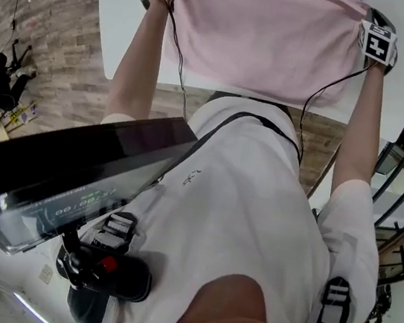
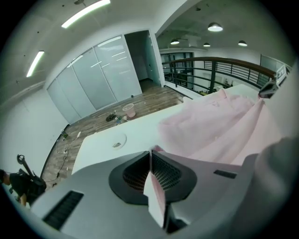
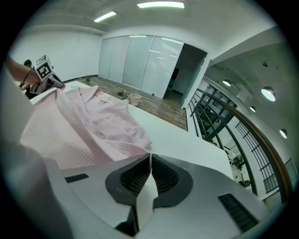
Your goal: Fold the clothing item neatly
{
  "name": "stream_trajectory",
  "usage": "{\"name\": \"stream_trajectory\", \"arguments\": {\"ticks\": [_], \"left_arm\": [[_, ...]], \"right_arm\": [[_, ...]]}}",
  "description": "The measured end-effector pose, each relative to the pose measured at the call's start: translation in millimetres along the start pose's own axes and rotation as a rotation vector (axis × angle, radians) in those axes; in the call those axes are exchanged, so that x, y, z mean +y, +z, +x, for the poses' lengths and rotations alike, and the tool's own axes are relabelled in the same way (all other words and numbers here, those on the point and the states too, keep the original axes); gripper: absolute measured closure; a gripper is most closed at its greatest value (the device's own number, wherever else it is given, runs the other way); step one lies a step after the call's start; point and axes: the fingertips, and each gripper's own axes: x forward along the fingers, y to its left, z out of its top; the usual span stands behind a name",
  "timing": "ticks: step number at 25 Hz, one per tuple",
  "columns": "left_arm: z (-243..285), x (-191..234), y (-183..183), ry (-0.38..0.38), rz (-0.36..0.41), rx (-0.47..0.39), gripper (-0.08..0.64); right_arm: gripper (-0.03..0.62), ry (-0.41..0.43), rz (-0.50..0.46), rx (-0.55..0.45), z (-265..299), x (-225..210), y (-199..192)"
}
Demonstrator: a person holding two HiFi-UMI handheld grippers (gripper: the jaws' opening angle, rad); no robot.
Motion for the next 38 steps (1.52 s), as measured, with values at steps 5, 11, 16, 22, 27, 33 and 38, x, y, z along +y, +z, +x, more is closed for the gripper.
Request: {"name": "stream_trajectory", "arguments": {"ticks": [5, 11, 16, 22, 27, 33, 38], "left_arm": [[8.2, -4.4, -10.9, 0.017, 0.062, 0.059, 0.514], [2.0, 3.3, -4.0, -0.023, 0.047, -0.003, 0.296], [-4.5, 20.0, 0.4, 0.004, 0.073, -0.024, 0.295], [-25.3, 14.0, 14.5, -0.046, 0.076, -0.089, 0.295], [-44.6, 11.6, 30.1, -0.081, 0.069, -0.156, 0.319], [-62.6, -23.0, 28.0, -0.223, 0.116, -0.166, 0.557], [-61.2, -91.7, -17.1, -0.439, 0.228, -0.077, 0.557]], "right_arm": [[0.575, 0.024, -0.01, 0.042, 18.8, 8.2, -10.3], [0.465, -0.006, 0.061, -0.037, 17.6, -1.0, -4.8], [0.462, -0.049, 0.098, -0.08, 7.9, -23.5, -0.4], [0.463, -0.062, 0.187, -0.239, -7.3, -31.2, 33.4], [0.515, -0.029, 0.153, -0.264, -16.1, -16.0, 45.2], [0.589, 0.07, 0.103, -0.216, -32.1, 25.5, 13.8], [0.589, 0.156, 0.031, -0.149, -24.7, 59.7, -17.9]]}}
